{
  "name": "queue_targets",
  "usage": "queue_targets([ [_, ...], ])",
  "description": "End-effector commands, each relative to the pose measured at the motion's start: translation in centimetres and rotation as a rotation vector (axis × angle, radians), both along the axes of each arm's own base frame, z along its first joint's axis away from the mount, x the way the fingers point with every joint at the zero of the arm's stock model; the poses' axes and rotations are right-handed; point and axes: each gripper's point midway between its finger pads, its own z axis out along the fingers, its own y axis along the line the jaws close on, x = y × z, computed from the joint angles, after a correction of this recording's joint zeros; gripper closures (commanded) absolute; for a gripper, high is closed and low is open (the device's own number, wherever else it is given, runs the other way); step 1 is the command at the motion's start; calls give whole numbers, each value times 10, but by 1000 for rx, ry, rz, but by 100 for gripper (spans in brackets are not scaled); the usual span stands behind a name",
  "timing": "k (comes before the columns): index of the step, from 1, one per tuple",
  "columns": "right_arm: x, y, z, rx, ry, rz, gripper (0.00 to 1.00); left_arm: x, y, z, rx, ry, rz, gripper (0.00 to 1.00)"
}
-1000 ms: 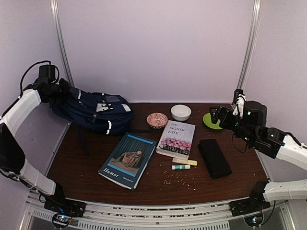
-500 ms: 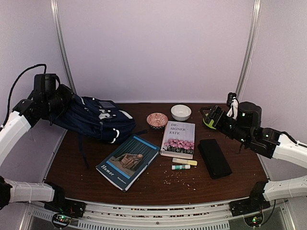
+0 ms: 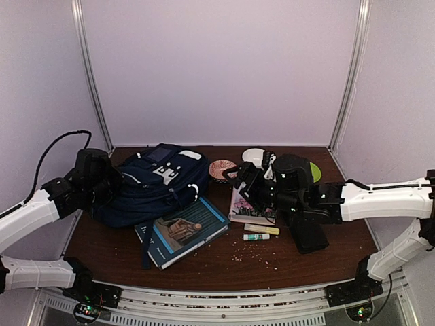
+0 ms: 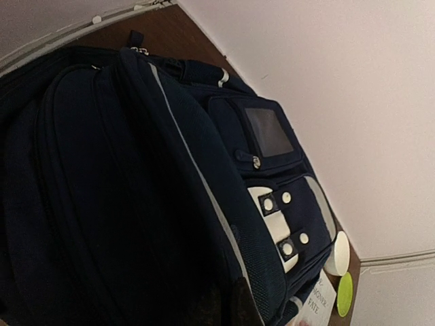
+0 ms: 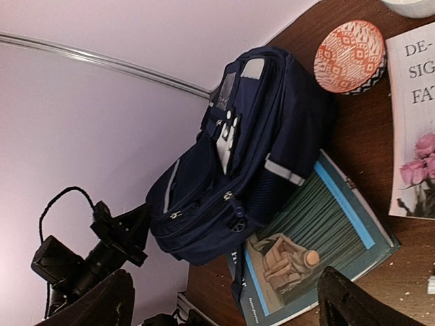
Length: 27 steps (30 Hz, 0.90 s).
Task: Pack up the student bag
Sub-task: Adjust the student bag at the center of the board.
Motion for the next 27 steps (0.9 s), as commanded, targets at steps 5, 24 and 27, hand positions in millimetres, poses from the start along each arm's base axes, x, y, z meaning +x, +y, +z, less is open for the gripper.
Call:
queue_targets([
  [5, 0, 40, 7, 75, 31, 31, 6, -16, -18, 4, -1, -49, -146, 79],
  [24, 32, 111, -43, -18, 98, 37, 14, -94, 51, 31, 337, -61, -199, 21],
  [27, 39, 127, -55, -45, 117, 39, 16, -105, 60, 28, 371, -79, -207, 22],
])
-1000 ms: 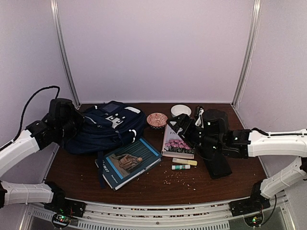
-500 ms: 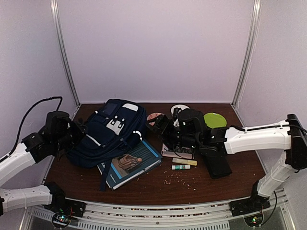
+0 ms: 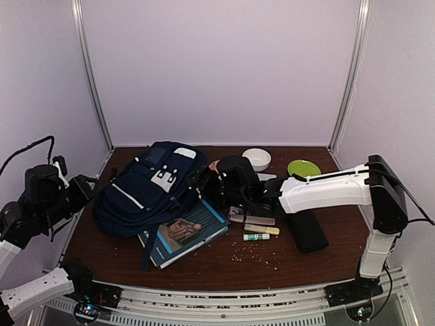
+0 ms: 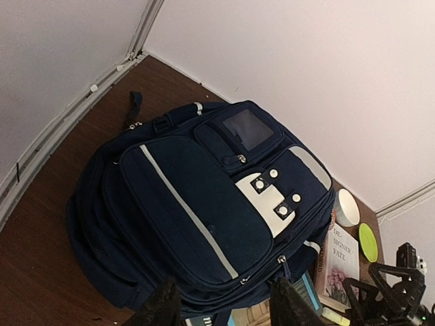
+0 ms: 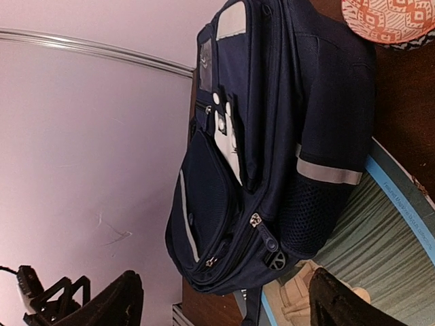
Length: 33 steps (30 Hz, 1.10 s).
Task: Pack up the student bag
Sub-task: Adjust the student bag at the center of the board.
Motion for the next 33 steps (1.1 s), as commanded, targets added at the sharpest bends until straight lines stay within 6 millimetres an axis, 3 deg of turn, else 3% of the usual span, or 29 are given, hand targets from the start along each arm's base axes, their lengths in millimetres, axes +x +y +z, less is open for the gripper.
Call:
queue_targets([
  [1, 6, 19, -21, -53, 35, -1, 17, -16, 17, -16, 129, 11, -11, 22],
  [5, 15, 33, -42, -85, 63, -12, 18, -27, 29, -23, 147, 8, 12, 22],
  [11, 22, 32, -80, -175, 122, -50, 22, -36, 43, -31, 167, 13, 59, 23],
  [17, 24, 37, -94, -207, 141, -49, 24, -39, 50, -30, 148, -10, 91, 23],
  [21, 30, 45, -105, -198, 160, -39, 34, -39, 49, -31, 149, -7, 89, 24],
  [25, 32, 52, -95, -144, 136, -23, 52, -39, 48, -32, 146, -5, 86, 24],
  [28, 34, 56, -73, -99, 104, -2, 74, -39, 49, -32, 142, -5, 88, 24],
  [29, 35, 57, -61, -77, 85, 6, 87, -39, 49, -32, 143, -6, 90, 25],
  [31, 36, 57, -30, -32, 34, 16, 99, -39, 49, -32, 142, -5, 94, 25],
  [33, 40, 54, 4, 13, -19, 18, 100, -39, 51, -31, 139, -9, 100, 25],
])
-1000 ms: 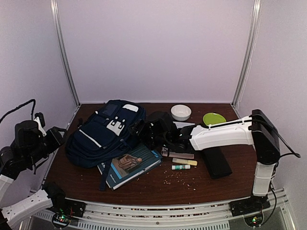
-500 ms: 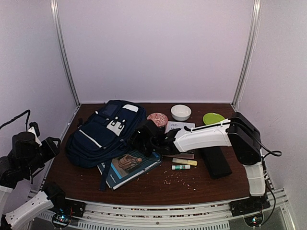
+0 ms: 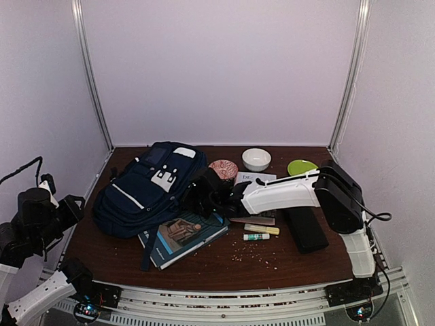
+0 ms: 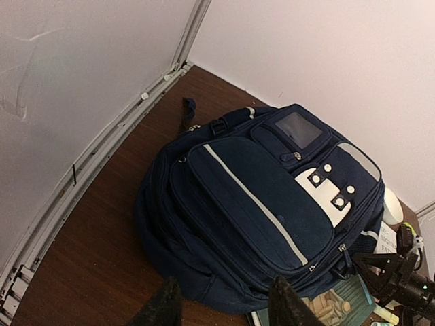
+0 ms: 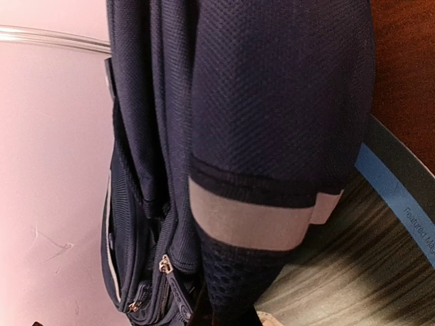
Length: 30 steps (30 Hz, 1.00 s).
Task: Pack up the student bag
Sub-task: Adjust the student bag at the center of the board.
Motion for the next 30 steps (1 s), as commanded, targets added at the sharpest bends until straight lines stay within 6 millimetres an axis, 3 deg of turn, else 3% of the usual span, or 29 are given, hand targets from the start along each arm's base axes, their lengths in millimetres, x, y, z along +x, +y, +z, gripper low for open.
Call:
queue_targets([
  [1, 11, 2, 115, 193, -171, 20, 100, 0, 3, 0, -7, -13, 22, 25],
  [10, 12, -27, 234, 410, -310, 86, 100, -2, 11, 5, -39, -44, 71, 25],
  [15, 8, -58, 265, 429, -347, 111, 100, 2, 10, 10, -32, -60, 77, 23],
  [18, 14, -80, 269, 427, -348, 101, 100, 8, 7, 13, -22, -73, 69, 18],
  [21, 23, -104, 254, 369, -341, 69, 100, 18, -6, 11, -3, -79, 19, 15],
  [25, 35, -127, 224, 310, -298, 40, 100, 38, -53, 13, 54, -116, -226, 14],
  [30, 39, -141, 195, 251, -253, 43, 100, 44, -119, 25, 86, -173, -573, 14],
])
